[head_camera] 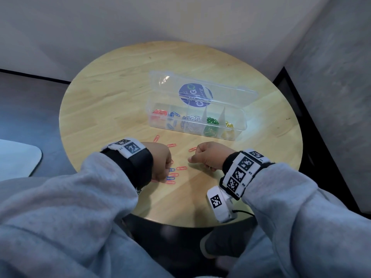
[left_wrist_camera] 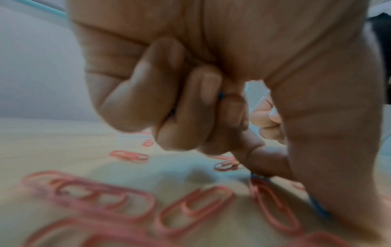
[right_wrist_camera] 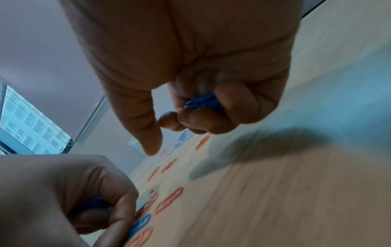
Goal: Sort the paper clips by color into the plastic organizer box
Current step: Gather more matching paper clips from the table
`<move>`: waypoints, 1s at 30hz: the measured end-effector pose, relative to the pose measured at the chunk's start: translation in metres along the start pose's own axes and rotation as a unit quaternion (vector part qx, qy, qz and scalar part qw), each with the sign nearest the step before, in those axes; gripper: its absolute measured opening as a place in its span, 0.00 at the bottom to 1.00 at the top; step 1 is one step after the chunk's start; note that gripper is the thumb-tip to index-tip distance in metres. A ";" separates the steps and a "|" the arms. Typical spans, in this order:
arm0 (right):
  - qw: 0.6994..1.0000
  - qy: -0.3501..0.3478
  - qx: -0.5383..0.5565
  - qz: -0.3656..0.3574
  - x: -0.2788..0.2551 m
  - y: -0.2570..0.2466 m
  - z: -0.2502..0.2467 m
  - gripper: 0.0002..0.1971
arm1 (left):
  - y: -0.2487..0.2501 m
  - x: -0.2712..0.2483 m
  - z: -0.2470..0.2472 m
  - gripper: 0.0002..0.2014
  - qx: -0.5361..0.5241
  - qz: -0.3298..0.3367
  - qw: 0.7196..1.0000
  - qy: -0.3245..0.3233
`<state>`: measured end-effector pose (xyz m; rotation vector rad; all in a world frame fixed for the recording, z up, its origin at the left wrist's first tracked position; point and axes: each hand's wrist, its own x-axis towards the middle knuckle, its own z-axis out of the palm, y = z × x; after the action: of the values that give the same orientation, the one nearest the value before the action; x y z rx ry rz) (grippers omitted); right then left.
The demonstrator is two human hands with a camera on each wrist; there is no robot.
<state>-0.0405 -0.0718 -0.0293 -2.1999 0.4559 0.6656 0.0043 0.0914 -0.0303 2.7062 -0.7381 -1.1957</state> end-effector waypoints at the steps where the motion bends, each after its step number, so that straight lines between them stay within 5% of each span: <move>1: 1.000 0.000 -0.003 -0.002 0.000 0.000 0.000 0.18 | -0.002 -0.001 -0.001 0.05 -0.036 -0.003 0.999 -0.011; 8: 0.997 -0.031 -0.060 -0.039 -0.004 -0.009 0.006 0.10 | -0.026 -0.017 -0.034 0.11 -0.164 0.025 0.986 0.026; 16: 0.970 -0.029 -0.209 -0.123 -0.002 -0.033 0.028 0.04 | -0.046 -0.028 -0.057 0.05 -0.517 0.018 0.845 0.136; 21: 0.939 -0.051 -0.310 -0.142 0.004 -0.045 0.037 0.08 | -0.047 -0.032 -0.058 0.10 -0.578 0.049 0.802 0.145; 25: 0.923 -0.042 -0.361 -0.124 0.008 -0.045 0.042 0.07 | -0.047 -0.033 -0.059 0.13 -0.589 0.054 0.790 0.161; 30: 0.959 -0.034 -0.270 -0.078 0.009 -0.033 0.034 0.04 | -0.045 -0.029 -0.058 0.13 -0.574 0.032 0.801 0.163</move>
<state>-0.0272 -0.0257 -0.0340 -2.6760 0.0584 0.8497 0.0470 0.1383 0.0170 1.7173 0.0241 -0.7116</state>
